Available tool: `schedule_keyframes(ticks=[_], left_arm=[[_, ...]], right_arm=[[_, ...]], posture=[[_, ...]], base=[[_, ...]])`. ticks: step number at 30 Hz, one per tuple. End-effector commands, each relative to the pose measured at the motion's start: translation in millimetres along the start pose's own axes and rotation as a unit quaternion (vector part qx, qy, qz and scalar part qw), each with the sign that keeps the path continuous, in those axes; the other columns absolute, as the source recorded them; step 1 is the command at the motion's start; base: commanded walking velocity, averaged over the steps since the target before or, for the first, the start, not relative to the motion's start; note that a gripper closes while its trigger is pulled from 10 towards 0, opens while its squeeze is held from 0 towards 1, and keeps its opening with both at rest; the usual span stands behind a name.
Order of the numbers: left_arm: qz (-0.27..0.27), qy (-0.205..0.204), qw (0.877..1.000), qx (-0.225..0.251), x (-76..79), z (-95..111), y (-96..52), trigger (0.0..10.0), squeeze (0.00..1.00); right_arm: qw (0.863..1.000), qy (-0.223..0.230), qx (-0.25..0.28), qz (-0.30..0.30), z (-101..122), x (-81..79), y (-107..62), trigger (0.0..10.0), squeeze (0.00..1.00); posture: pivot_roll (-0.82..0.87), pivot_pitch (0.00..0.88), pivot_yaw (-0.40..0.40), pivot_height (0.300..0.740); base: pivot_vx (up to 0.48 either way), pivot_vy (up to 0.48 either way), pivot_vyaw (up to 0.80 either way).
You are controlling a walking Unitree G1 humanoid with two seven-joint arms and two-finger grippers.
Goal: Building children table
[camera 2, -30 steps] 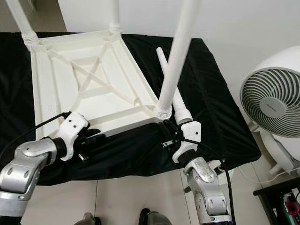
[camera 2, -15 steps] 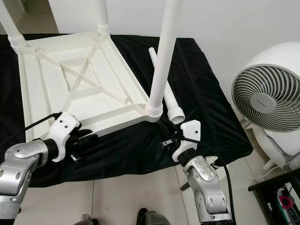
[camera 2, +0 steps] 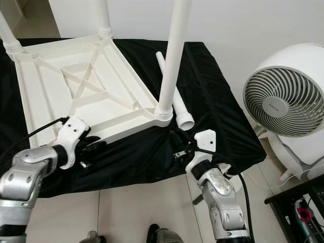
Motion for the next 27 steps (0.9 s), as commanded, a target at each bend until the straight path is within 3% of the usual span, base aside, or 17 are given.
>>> schedule_keyframes(ticks=[1, 3, 4, 5, 12, 13, 19, 27], left_arm=[[0.052, -0.006, 0.999, 0.002, -9.2, 1.9, 1.5, 10.0, 1.0], [0.045, -0.005, 0.999, 0.011, -8.1, 6.1, 2.4, 10.0, 1.0], [0.04, -0.003, 0.999, 0.017, -8.5, 9.5, 2.3, 10.0, 0.95], [0.032, -0.001, 0.999, 0.028, -8.1, 14.3, 1.7, 10.0, 0.0], [0.011, 0.01, 0.998, 0.056, -6.3, 26.5, -1.2, 10.0, 0.0], [0.001, 0.016, 0.998, 0.064, -5.2, 29.9, -2.6, 10.0, 0.0], [-0.088, 0.036, 0.987, 0.128, 10.6, 55.8, -19.7, 10.0, 0.0], [-0.121, 0.034, 0.981, 0.147, 15.5, 65.1, -27.4, 10.0, 0.0]], right_arm=[[1.0, 0.005, 0.002, -0.003, 0.7, 3.2, -3.2, 10.0, 1.0], [1.0, 0.009, 0.006, -0.004, 1.6, 3.2, -4.3, 10.0, 1.0], [1.0, 0.01, 0.007, -0.005, 1.9, 3.3, -4.9, 10.0, 1.0], [1.0, 0.01, 0.008, -0.007, 2.2, 3.4, -5.1, 10.0, 1.0], [1.0, 0.002, 0.007, -0.017, 2.6, 5.1, -3.6, 10.0, 1.0], [1.0, -0.001, 0.007, -0.018, 2.7, 5.1, -3.0, 10.0, 0.0], [1.0, 0.002, 0.013, -0.013, 3.1, 3.4, -2.7, 10.0, 0.0], [1.0, 0.001, 0.011, -0.012, 2.0, 2.8, -3.7, 10.0, 0.0]], posture=[[0.11, 0.123, -0.07, 0.74], [0.11, 0.124, -0.069, 0.74], [0.1, 0.121, -0.067, 0.74], [0.1, 0.12, -0.066, 0.74], [0.11, 0.115, -0.067, 0.74], [0.11, 0.115, -0.067, 0.74], [0.12, 0.106, -0.069, 0.74], [0.12, 0.101, -0.066, 0.74]], base=[[0.0, 0.0, 0.0], [0.0, 0.0, 0.0], [0.0, 0.0, 0.0], [0.0, 0.0, 0.0], [0.0, 0.0, 0.0], [0.0, 0.0, 0.0], [0.0, 0.0, 0.0], [0.0, 0.0, 0.0]])
Point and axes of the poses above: a point about 5 cm out from each wrist's last joint towards the gripper, its own y axis pointing out of the wrist towards the gripper, its own z axis along the axis of the wrist's last joint, x = y × z, the point moved 4 cm from there along y, pointing out of the wrist towards the gripper, and after that the axes turned 4 degrees about -y, right-handed, at the moved point
